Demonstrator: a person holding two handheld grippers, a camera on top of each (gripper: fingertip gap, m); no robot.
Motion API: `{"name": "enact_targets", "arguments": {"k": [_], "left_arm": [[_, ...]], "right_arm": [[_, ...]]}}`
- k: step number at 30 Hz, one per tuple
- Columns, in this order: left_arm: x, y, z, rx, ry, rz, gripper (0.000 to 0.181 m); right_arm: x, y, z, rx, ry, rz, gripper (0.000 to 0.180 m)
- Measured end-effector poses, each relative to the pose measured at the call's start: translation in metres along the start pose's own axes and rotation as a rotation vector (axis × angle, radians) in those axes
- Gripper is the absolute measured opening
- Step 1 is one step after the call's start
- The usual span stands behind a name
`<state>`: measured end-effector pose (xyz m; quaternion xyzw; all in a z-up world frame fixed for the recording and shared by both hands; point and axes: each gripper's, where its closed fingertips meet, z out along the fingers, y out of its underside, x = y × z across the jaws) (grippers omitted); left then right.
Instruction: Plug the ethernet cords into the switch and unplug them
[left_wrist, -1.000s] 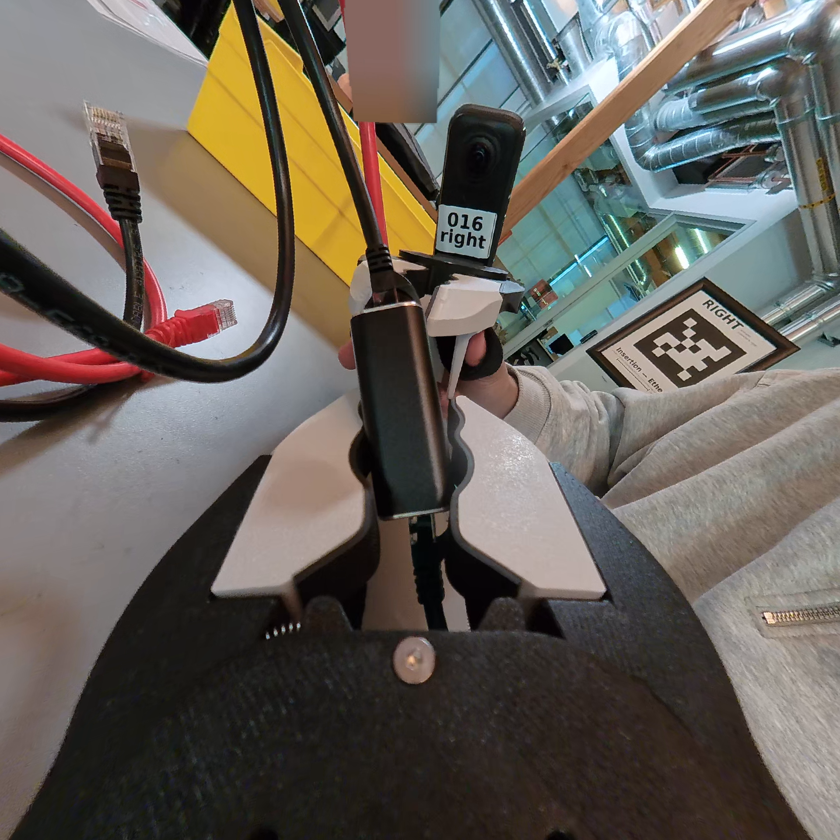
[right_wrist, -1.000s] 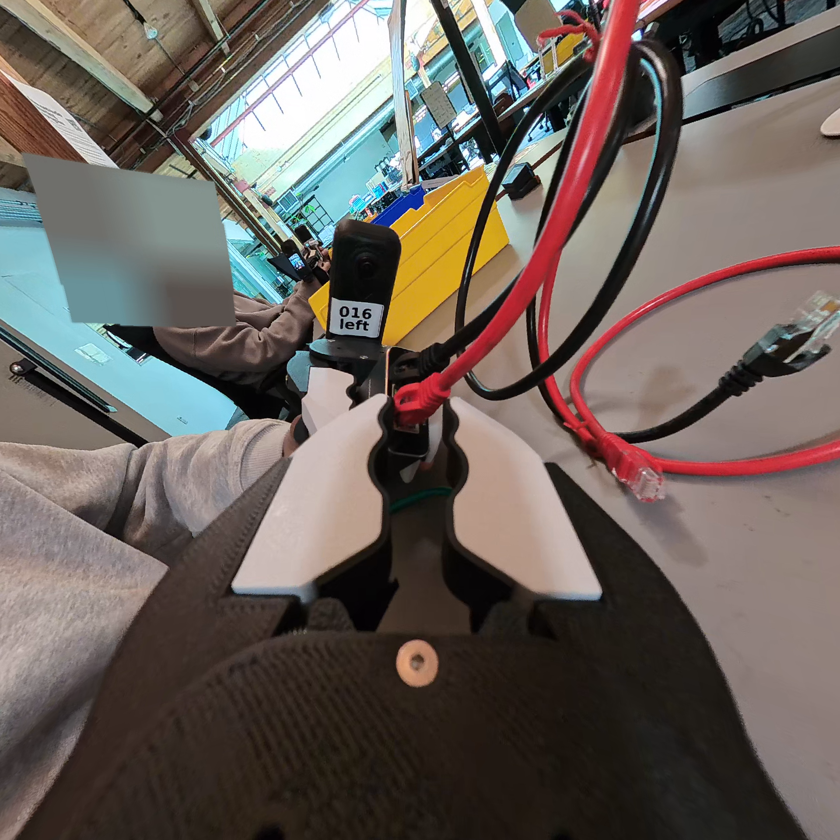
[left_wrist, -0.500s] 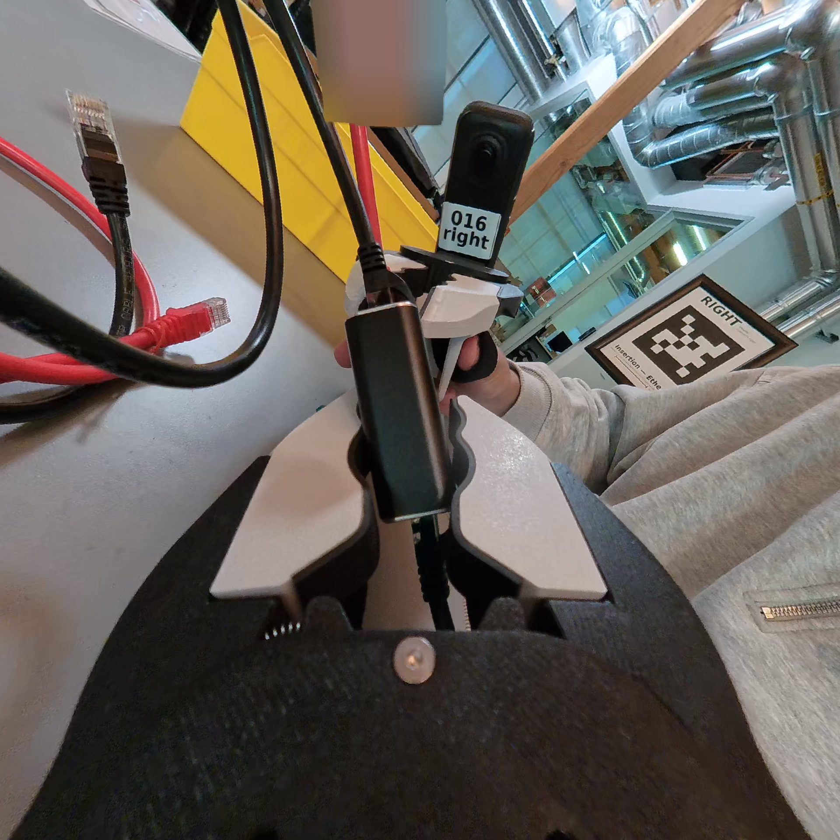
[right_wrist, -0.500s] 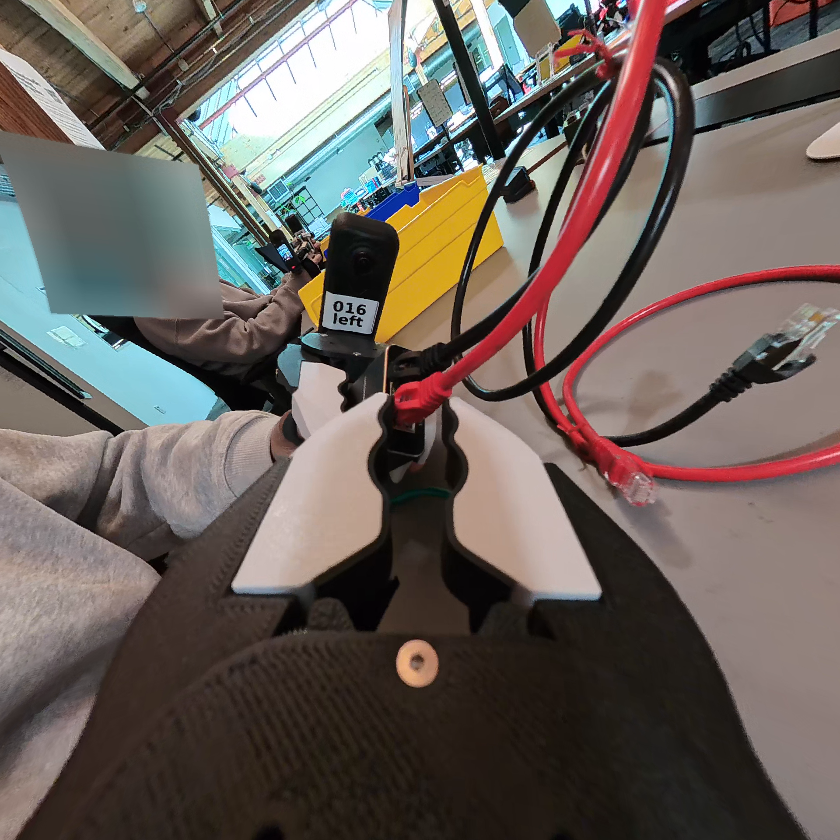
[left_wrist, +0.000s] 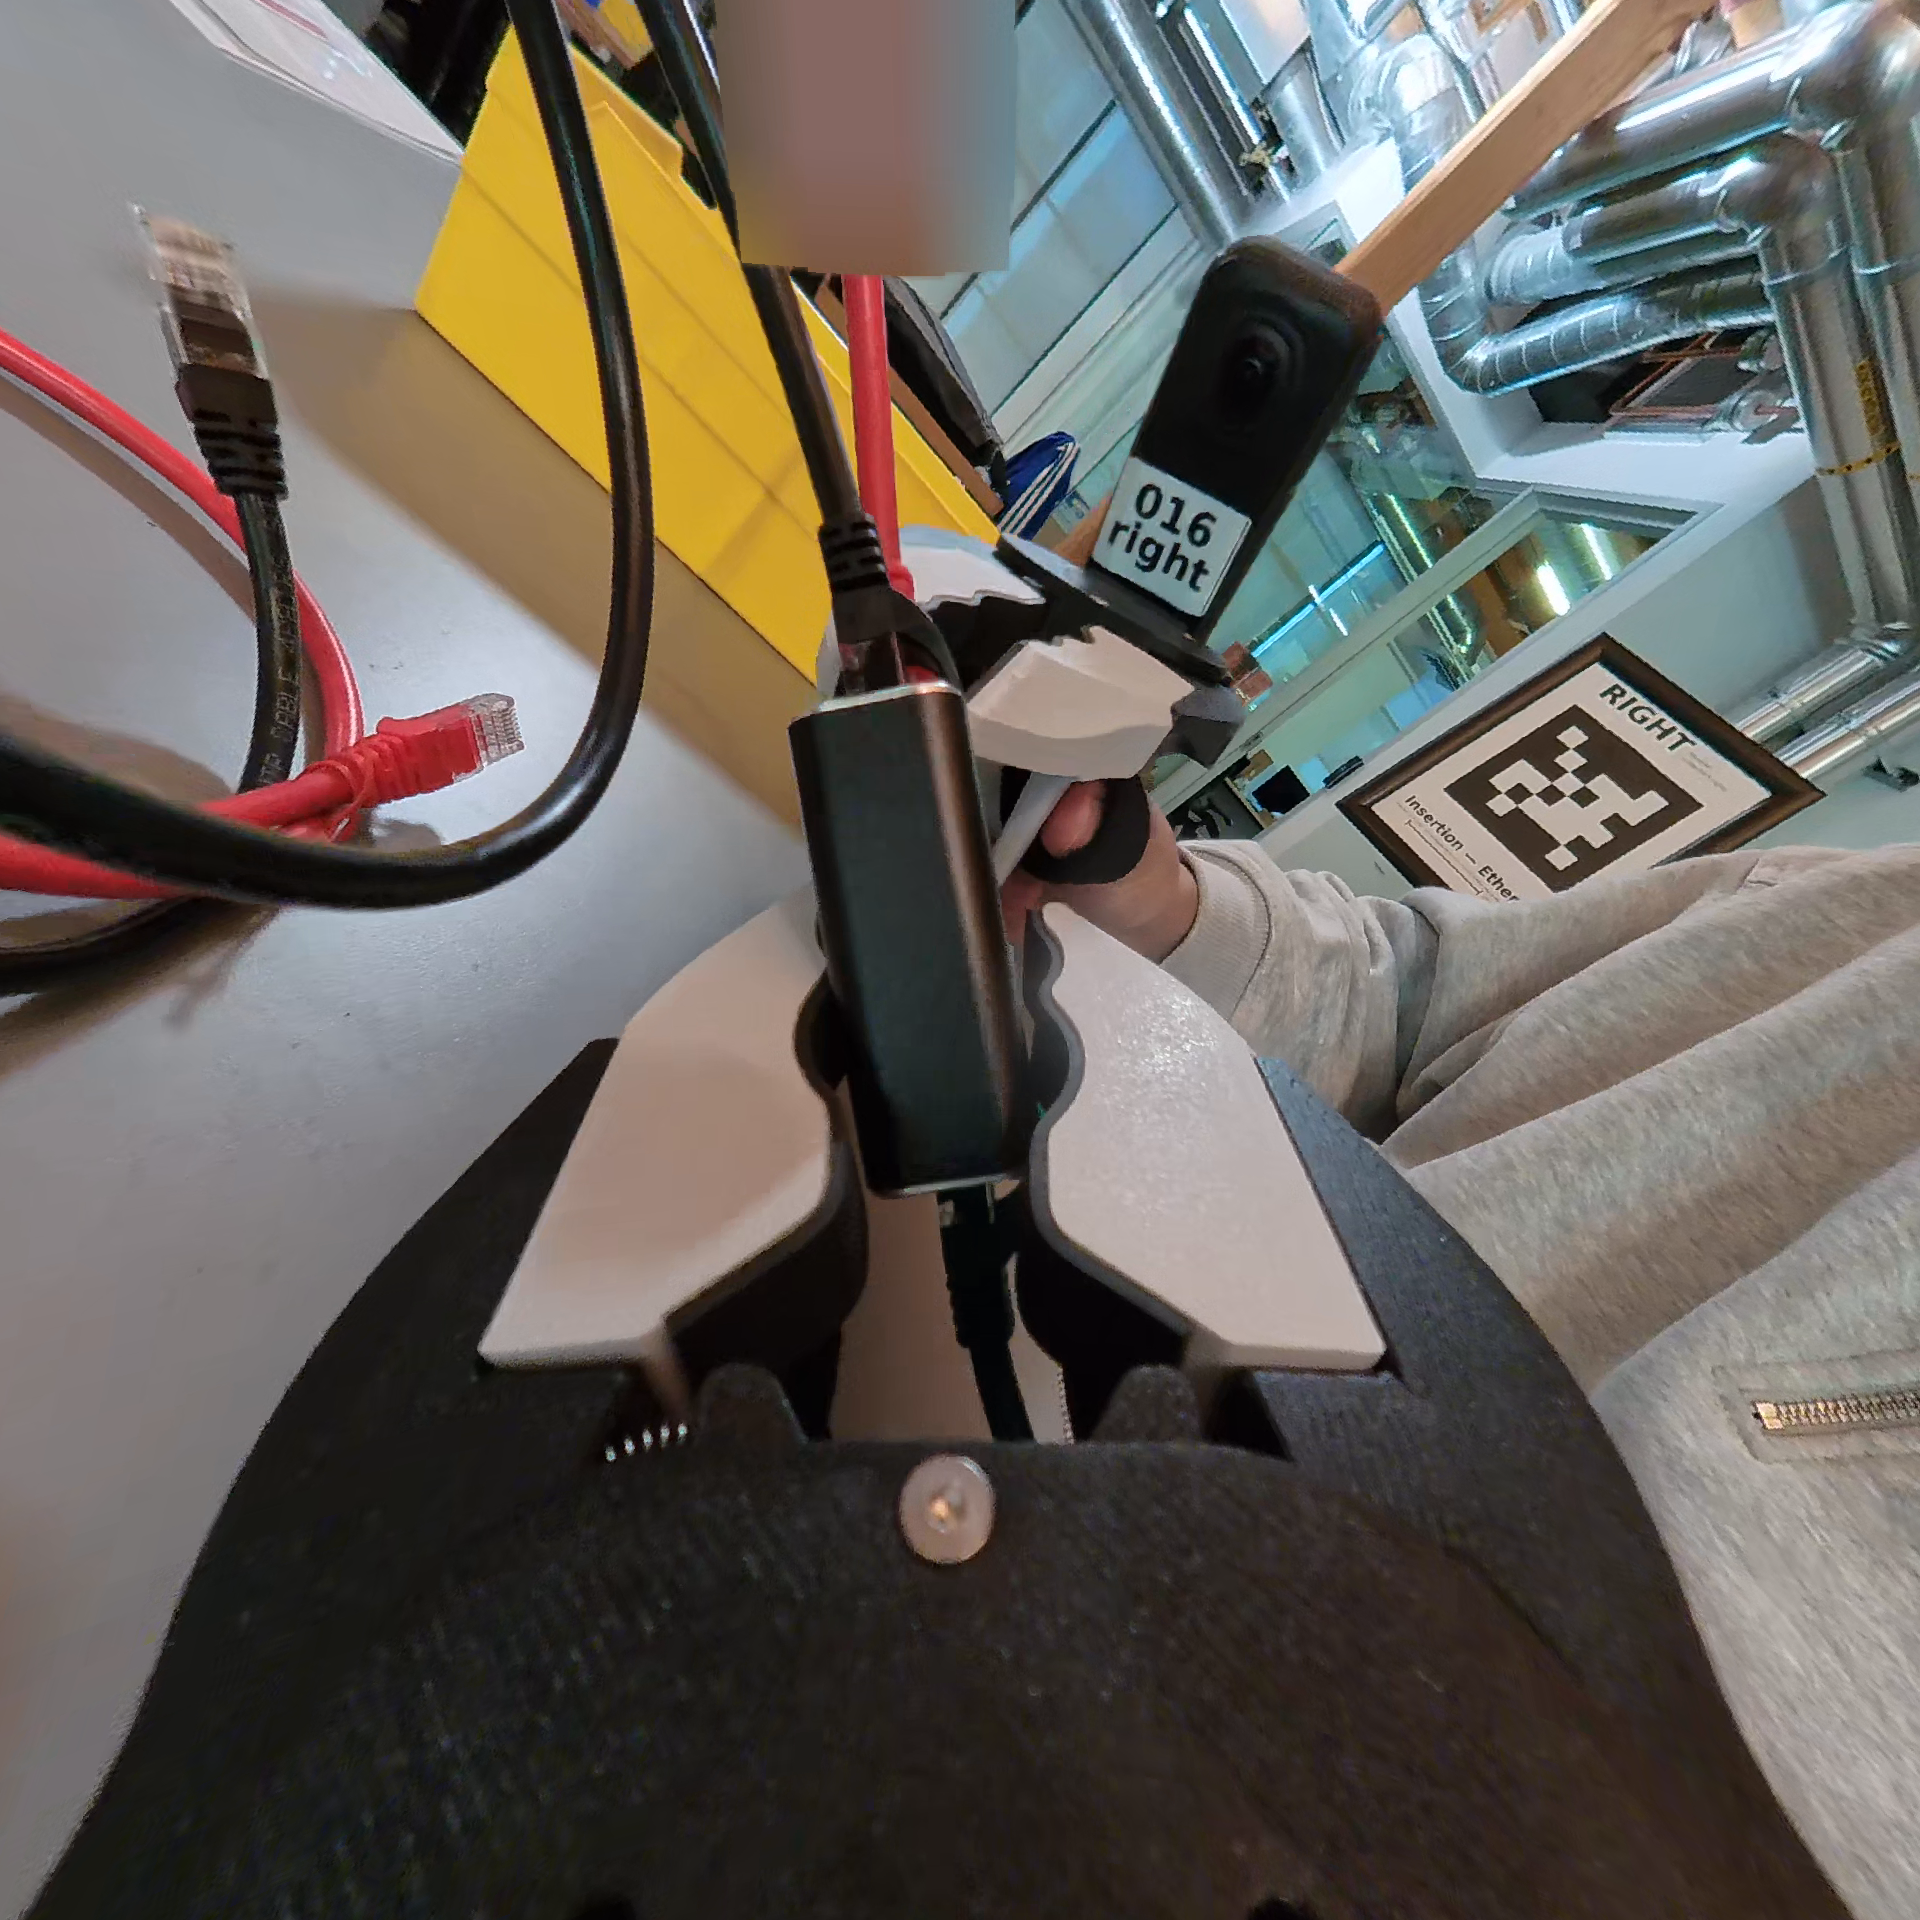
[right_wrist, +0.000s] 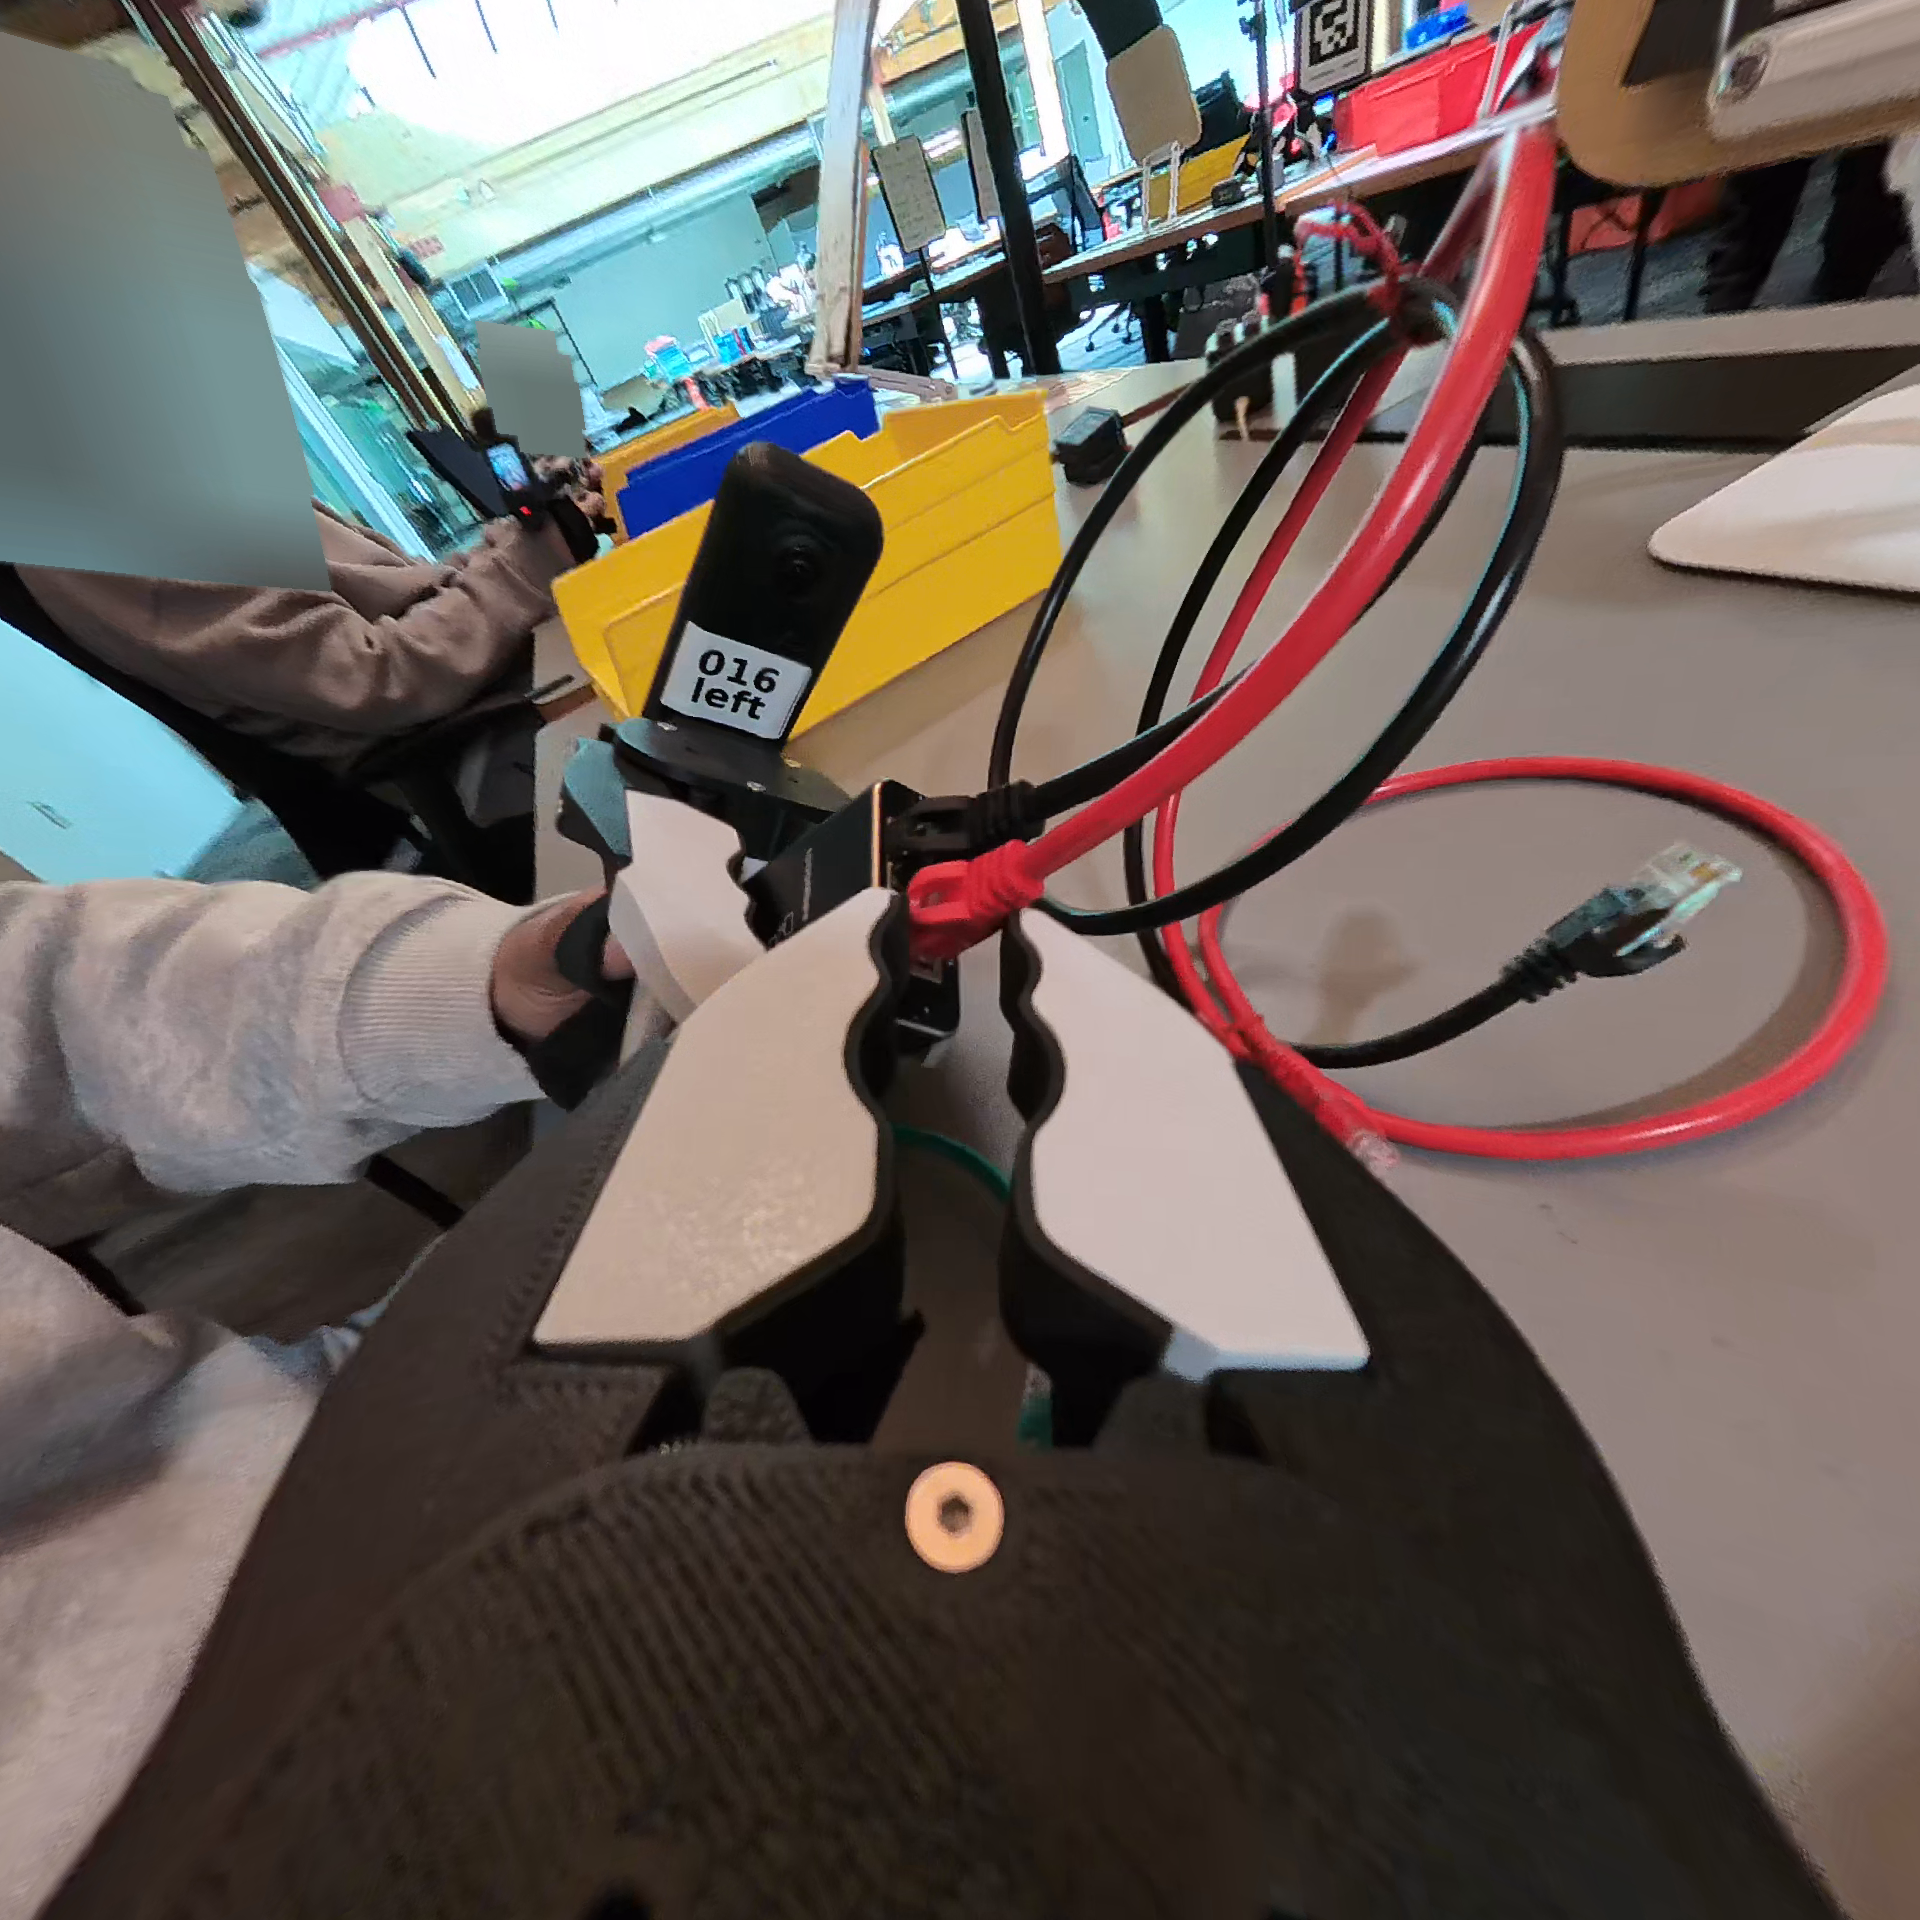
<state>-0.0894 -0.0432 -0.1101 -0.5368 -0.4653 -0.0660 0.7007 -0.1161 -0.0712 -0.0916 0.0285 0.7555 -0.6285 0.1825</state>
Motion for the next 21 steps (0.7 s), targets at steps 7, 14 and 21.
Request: {"name": "enact_targets", "arguments": {"k": [7,14,21], "left_arm": [[0.002,-0.004,0.004,0.021,0.02,-0.025,0.03],[0.015,0.018,0.014,-0.097,0.01,0.1,0.029],[0.009,-0.009,-0.013,0.045,0.065,0.035,0.029]], "right_arm": [[0.003,-0.01,0.0,0.028,0.089,-0.107,0.017],[0.063,-0.043,-0.056,0.238,0.26,0.128,0.013],[0.06,-0.058,-0.07,0.268,0.307,-0.002,0.013]]}}
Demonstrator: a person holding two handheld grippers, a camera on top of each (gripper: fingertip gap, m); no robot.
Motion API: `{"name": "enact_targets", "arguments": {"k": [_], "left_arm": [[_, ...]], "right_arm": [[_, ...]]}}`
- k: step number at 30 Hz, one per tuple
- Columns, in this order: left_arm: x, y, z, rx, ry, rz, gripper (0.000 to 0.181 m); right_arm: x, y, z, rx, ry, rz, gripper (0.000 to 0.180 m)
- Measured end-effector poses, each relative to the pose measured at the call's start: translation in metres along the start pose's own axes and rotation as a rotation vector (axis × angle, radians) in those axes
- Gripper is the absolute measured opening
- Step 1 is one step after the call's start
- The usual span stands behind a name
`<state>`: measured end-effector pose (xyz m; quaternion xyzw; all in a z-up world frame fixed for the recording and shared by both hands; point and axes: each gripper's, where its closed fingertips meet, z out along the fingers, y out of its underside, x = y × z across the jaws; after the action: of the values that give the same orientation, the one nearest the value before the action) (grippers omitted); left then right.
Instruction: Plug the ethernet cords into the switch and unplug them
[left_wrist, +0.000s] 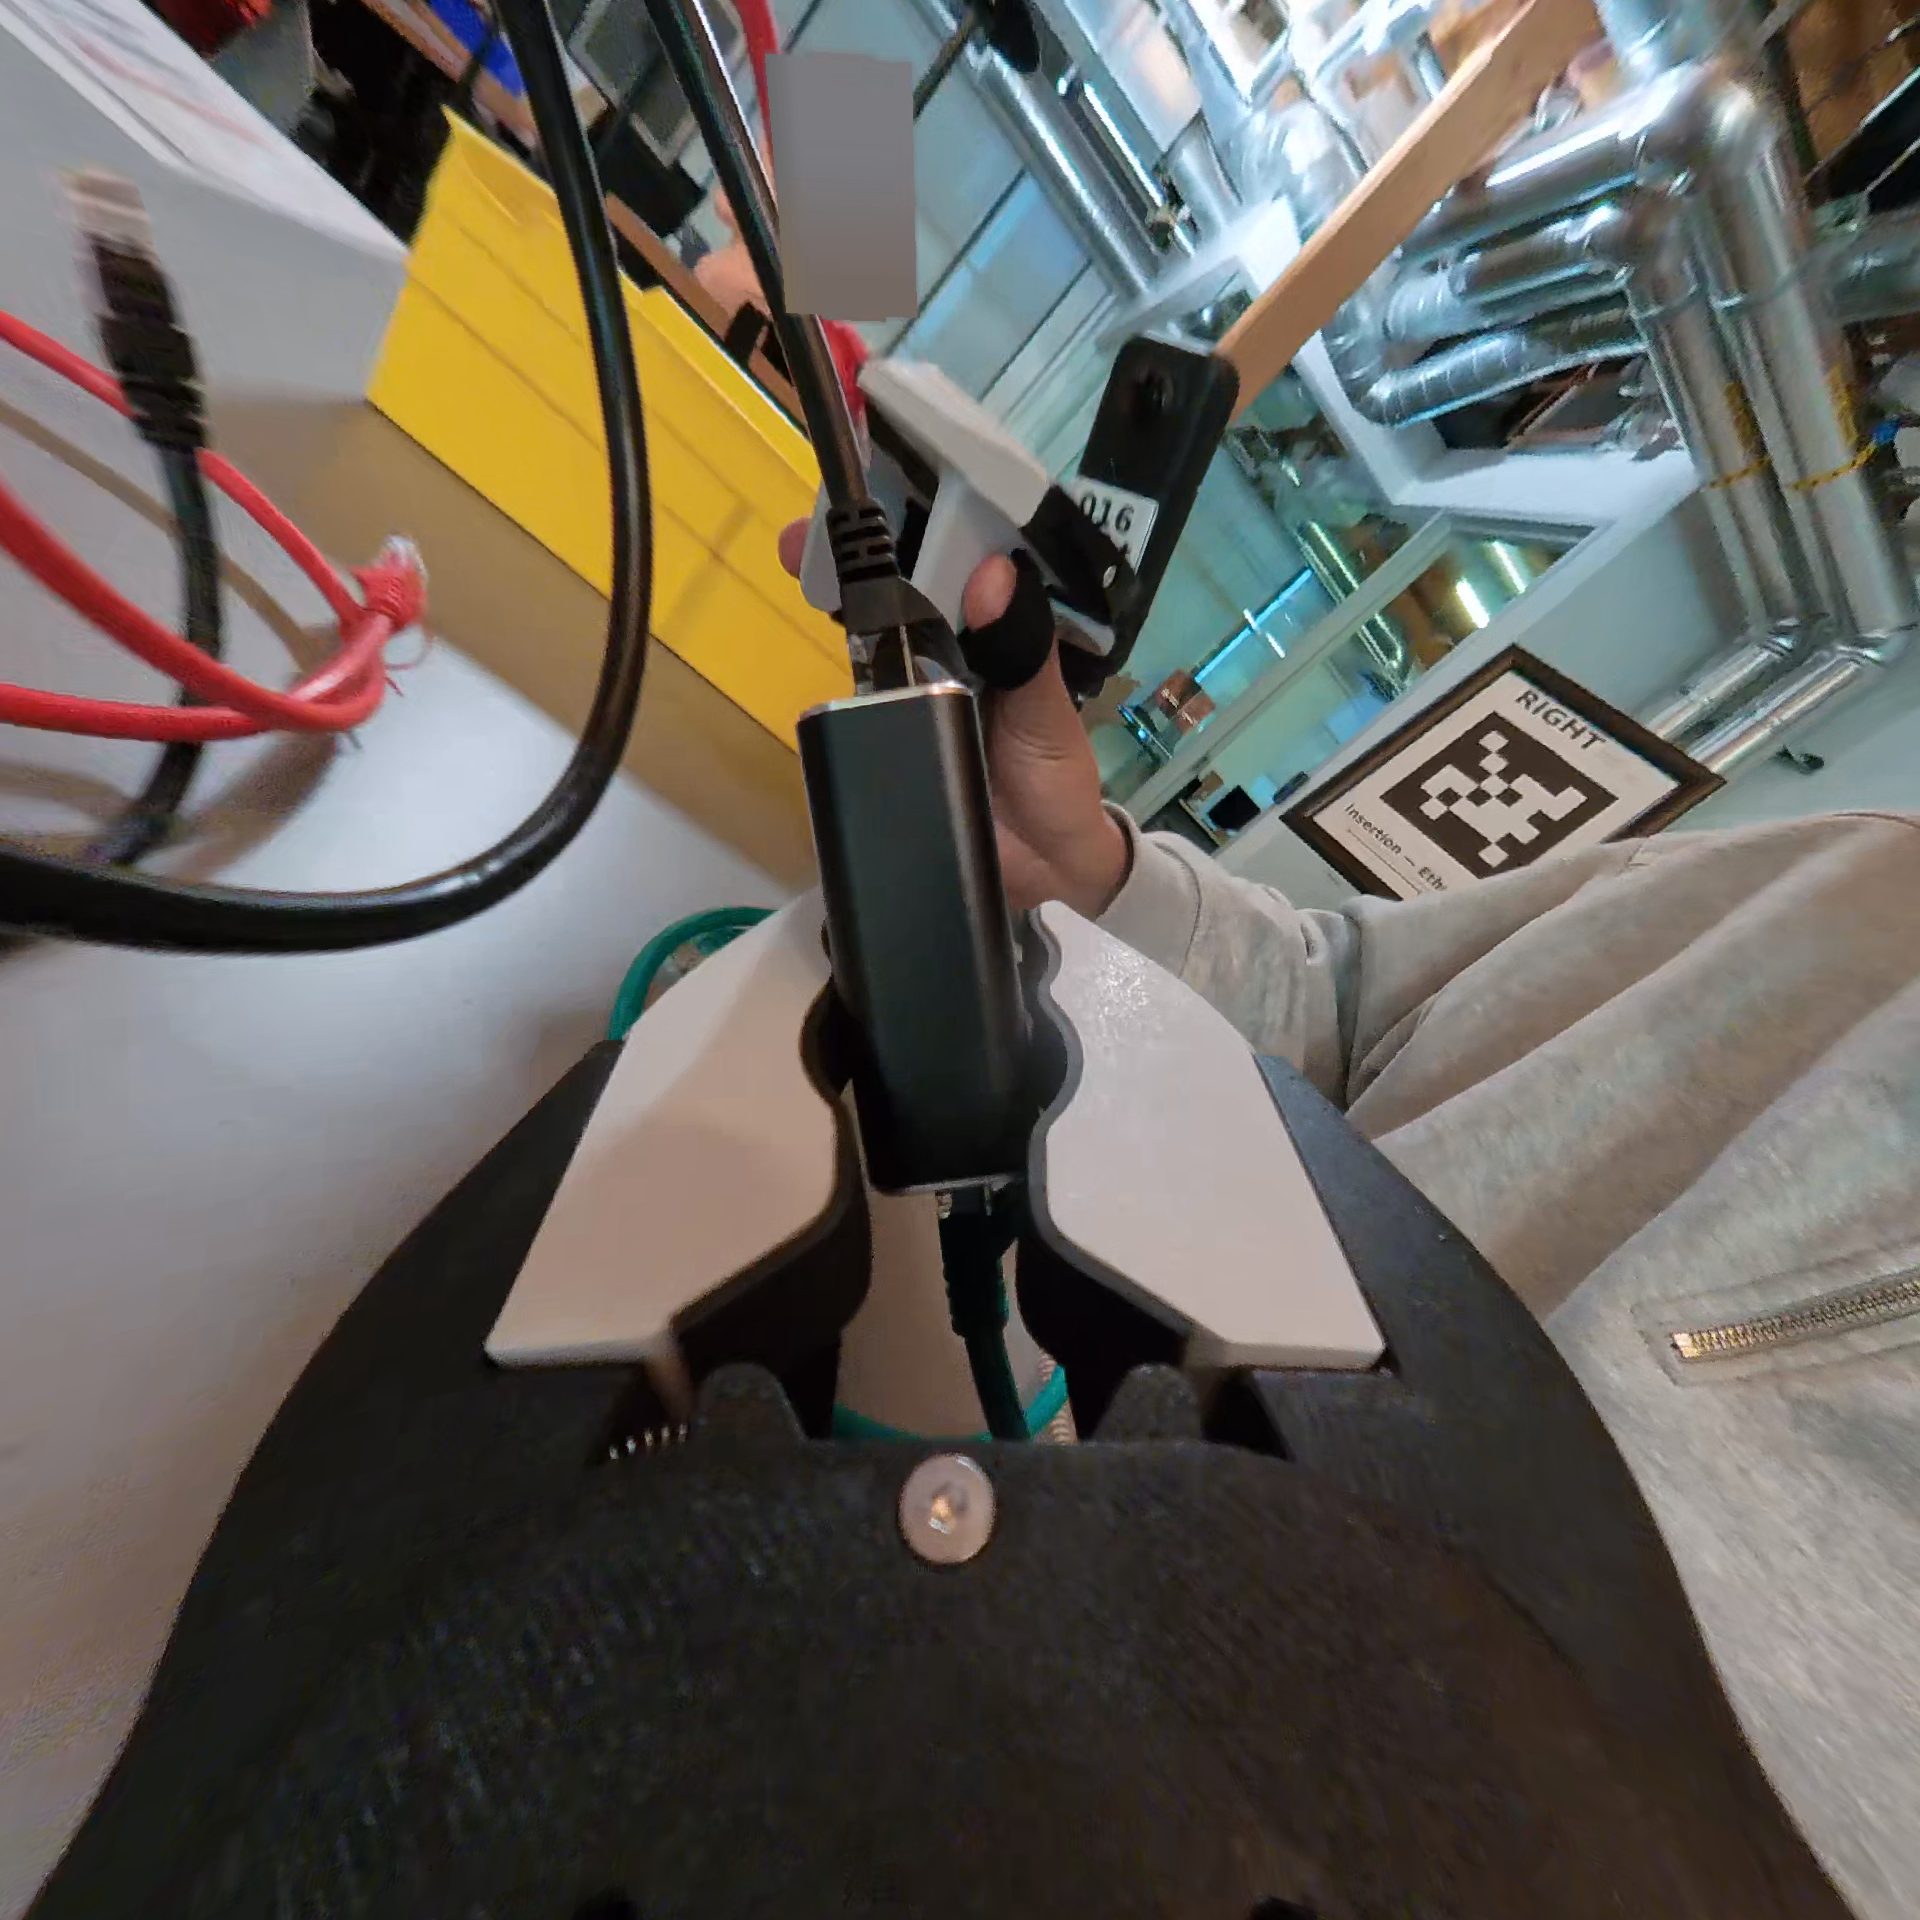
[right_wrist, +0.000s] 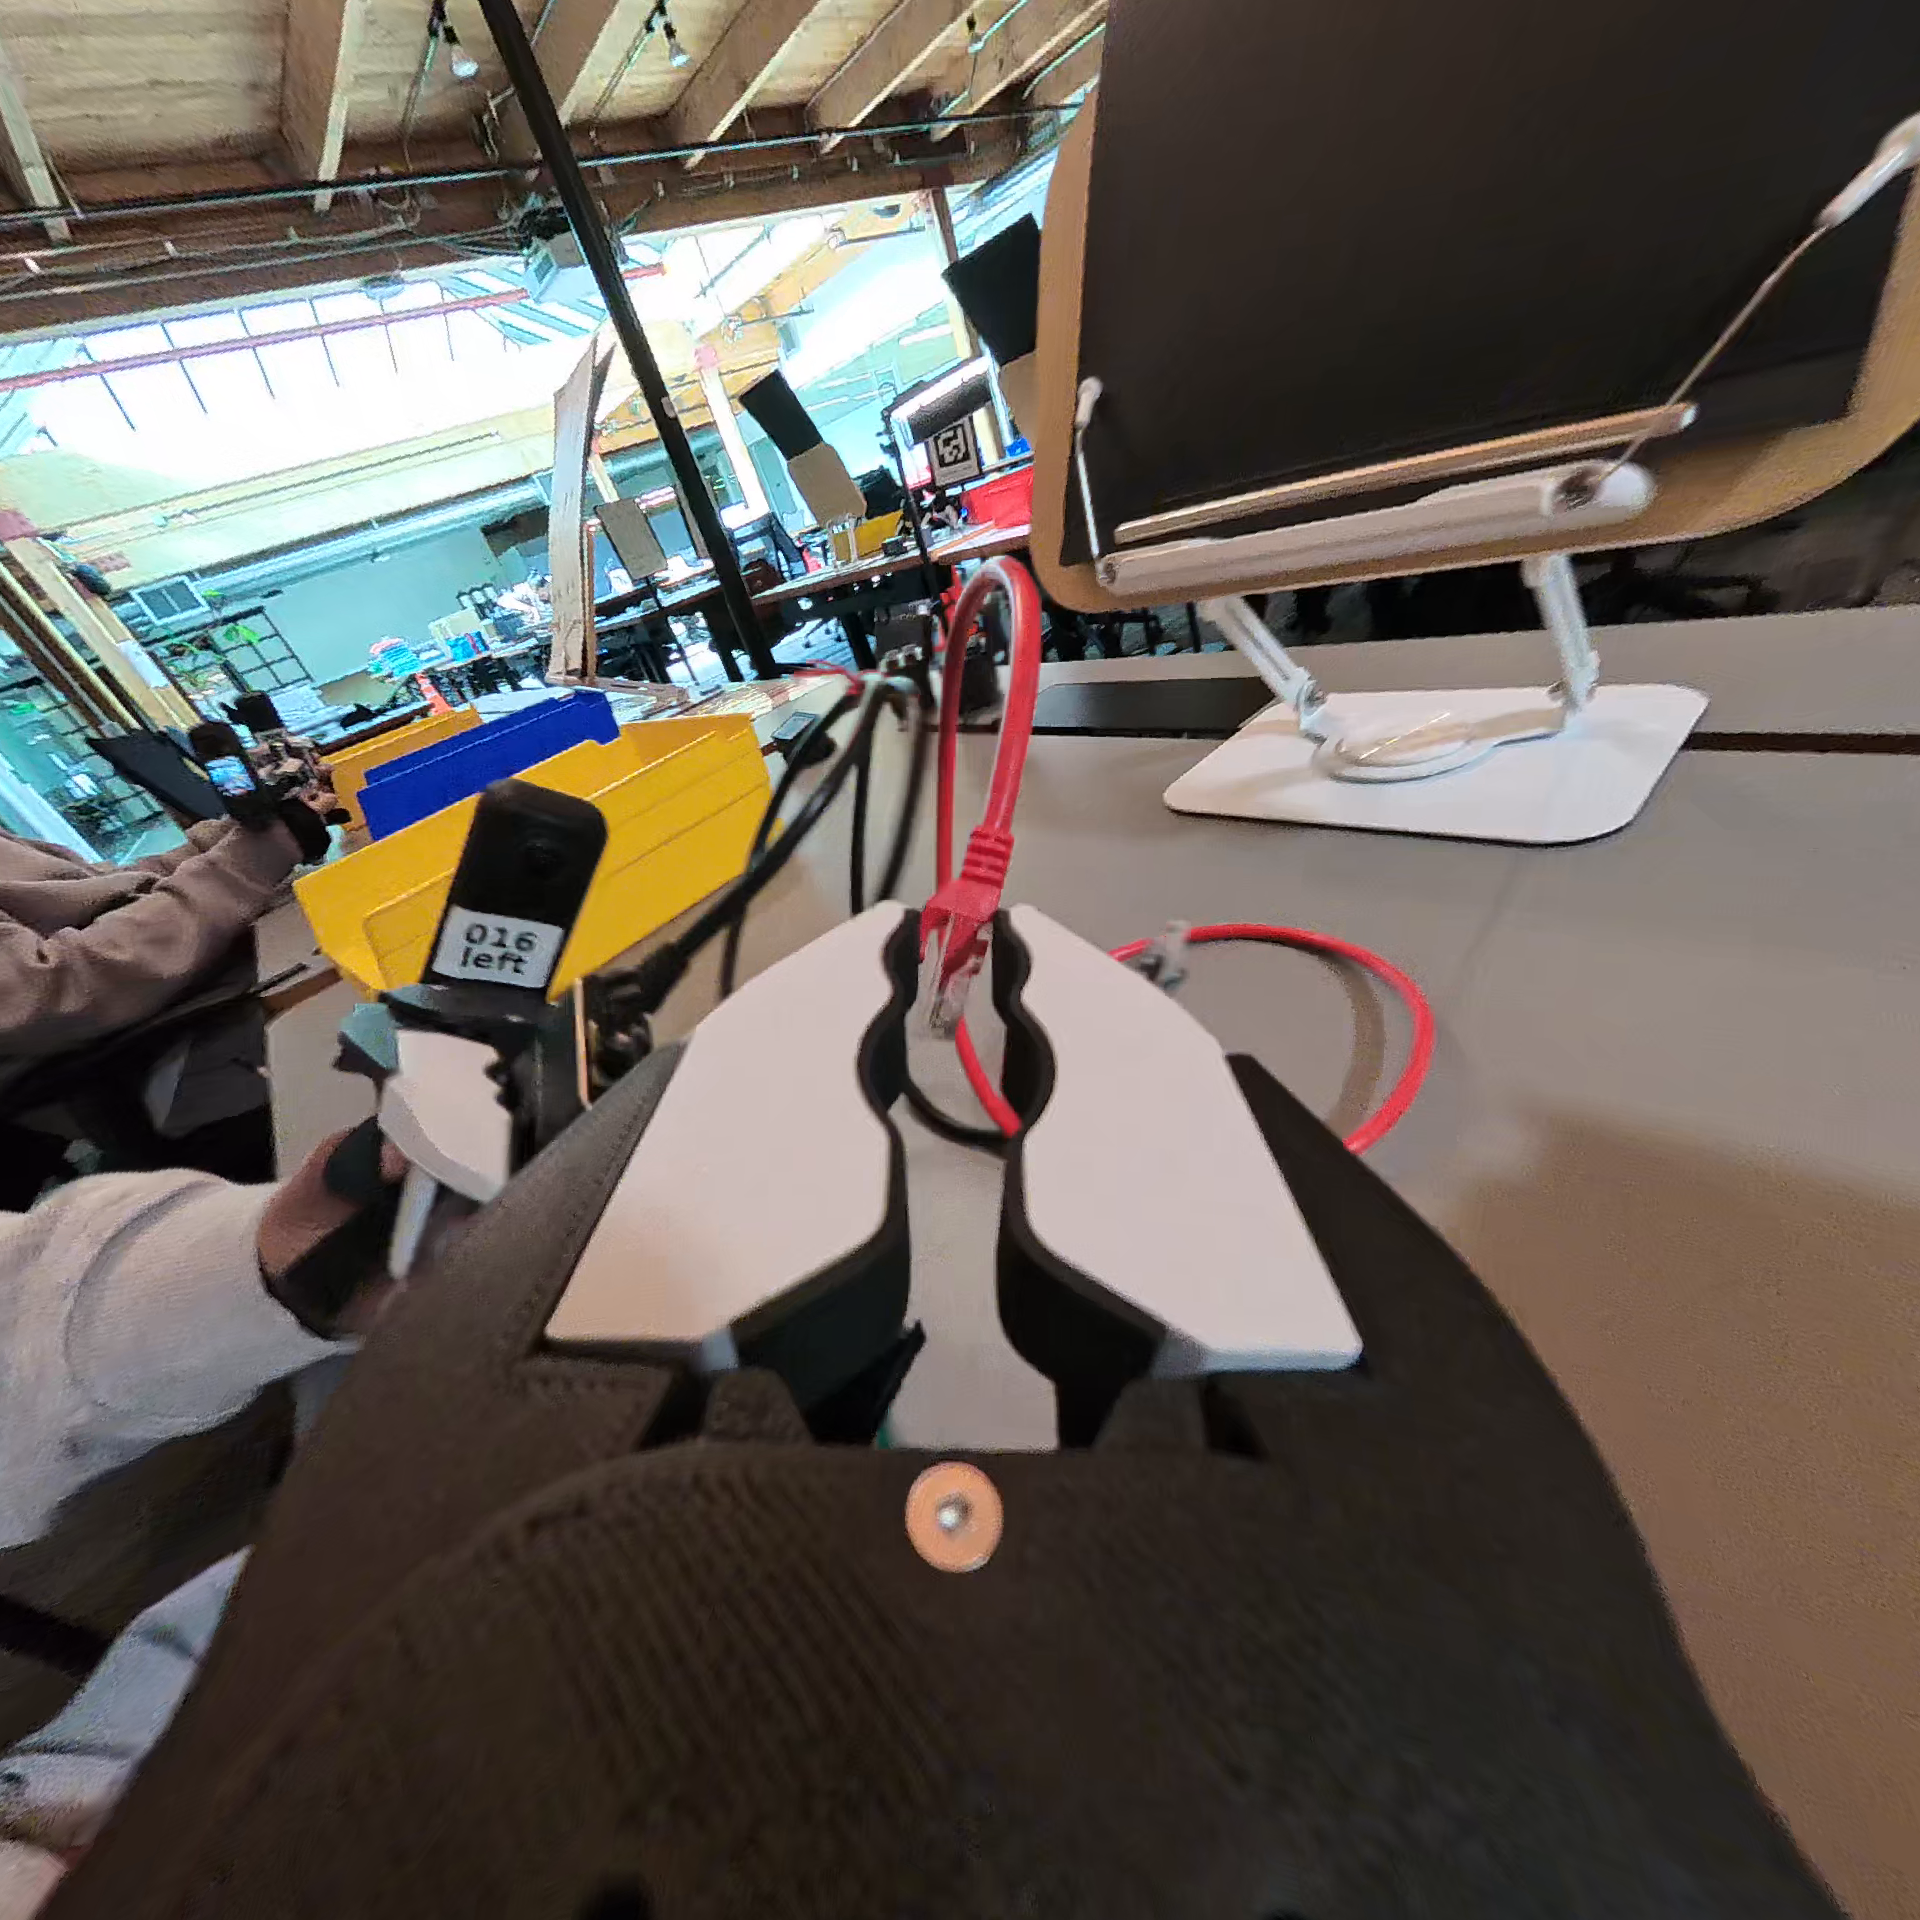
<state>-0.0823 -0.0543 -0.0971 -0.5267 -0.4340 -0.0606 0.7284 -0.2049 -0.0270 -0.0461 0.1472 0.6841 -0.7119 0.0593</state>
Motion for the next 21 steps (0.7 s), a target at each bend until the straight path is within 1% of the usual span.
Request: {"name": "enact_targets", "arguments": {"k": [3,6,8,10,14,17,21], "left_arm": [[-0.005,-0.01,-0.018,0.035,-0.006,-0.002,0.03],[-0.014,-0.023,-0.035,0.096,-0.033,-0.018,0.03],[-0.026,-0.03,-0.045,0.142,-0.091,-0.044,0.029],[-0.03,-0.037,-0.053,0.2,-0.093,-0.071,0.029],[-0.037,-0.042,-0.059,0.244,-0.148,-0.07,0.029],[-0.036,-0.041,-0.057,0.238,-0.137,-0.072,0.029],[-0.037,-0.038,-0.053,0.212,-0.129,-0.087,0.03]], "right_arm": [[0.014,0.0,-0.008,0.014,0.045,-0.001,0.014],[0.023,-0.016,-0.021,0.119,0.077,0.049,0.013],[0.026,-0.028,-0.032,0.19,0.104,0.024,0.013],[0.027,-0.032,-0.036,0.207,0.121,-0.014,0.014],[0.025,-0.015,-0.025,0.134,0.113,-0.01,0.014],[0.027,0.005,-0.009,0.031,0.103,-0.007,0.016],[0.031,0.045,0.018,-0.194,0.092,-0.059,0.038]]}}
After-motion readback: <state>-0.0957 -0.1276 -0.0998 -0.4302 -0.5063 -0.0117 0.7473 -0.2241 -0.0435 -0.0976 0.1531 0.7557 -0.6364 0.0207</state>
